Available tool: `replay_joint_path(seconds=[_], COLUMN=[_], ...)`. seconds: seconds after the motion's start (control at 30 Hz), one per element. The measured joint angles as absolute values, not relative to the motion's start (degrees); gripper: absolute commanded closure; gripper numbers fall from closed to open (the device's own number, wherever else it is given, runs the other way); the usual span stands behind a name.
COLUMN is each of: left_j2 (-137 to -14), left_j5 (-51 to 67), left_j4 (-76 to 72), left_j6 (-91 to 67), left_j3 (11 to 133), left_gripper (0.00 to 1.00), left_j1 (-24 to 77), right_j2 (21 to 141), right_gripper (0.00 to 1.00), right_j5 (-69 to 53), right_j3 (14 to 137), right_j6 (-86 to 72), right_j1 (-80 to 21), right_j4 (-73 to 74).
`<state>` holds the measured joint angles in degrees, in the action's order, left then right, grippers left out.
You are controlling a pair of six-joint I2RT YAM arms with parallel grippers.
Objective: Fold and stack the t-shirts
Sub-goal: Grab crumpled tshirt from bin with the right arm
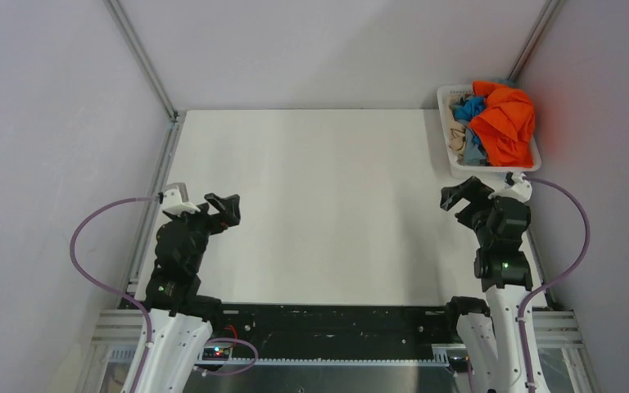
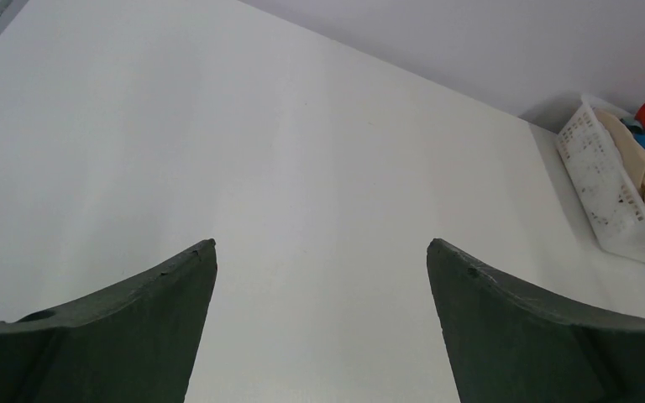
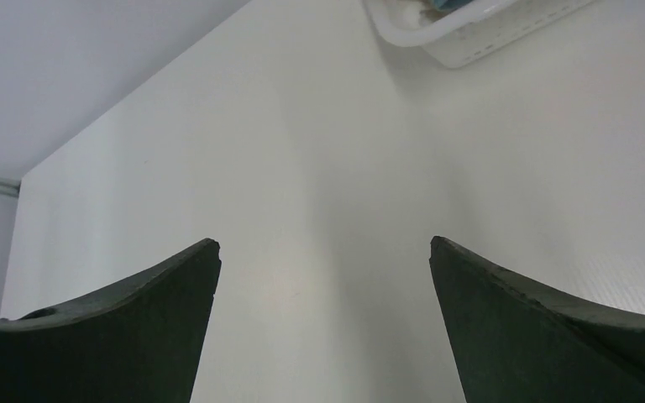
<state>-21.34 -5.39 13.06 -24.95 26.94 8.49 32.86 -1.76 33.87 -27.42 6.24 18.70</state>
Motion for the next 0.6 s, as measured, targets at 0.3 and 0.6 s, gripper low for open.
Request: replay_joint_path(seconds=[0.3,0.6], left_j2=[-20.7,-20.7], left_j5=[-4.1,-4.6], left_j4=[12.8,12.5], left_j6=[-25.0,-25.0], left_j3=[26.9,26.9], left_gripper=[0.02,0.02], left_j1=[8.5,8.5], right_j2=[46.9,76.4], right_gripper=[0.00,0.00], right_j5=[-3.2,1.7], right_j3=[47.9,72.4], right_j6=[-24.9,-23.8], right_j1=[8.2,18.6], right_j4=[17.8,17.1])
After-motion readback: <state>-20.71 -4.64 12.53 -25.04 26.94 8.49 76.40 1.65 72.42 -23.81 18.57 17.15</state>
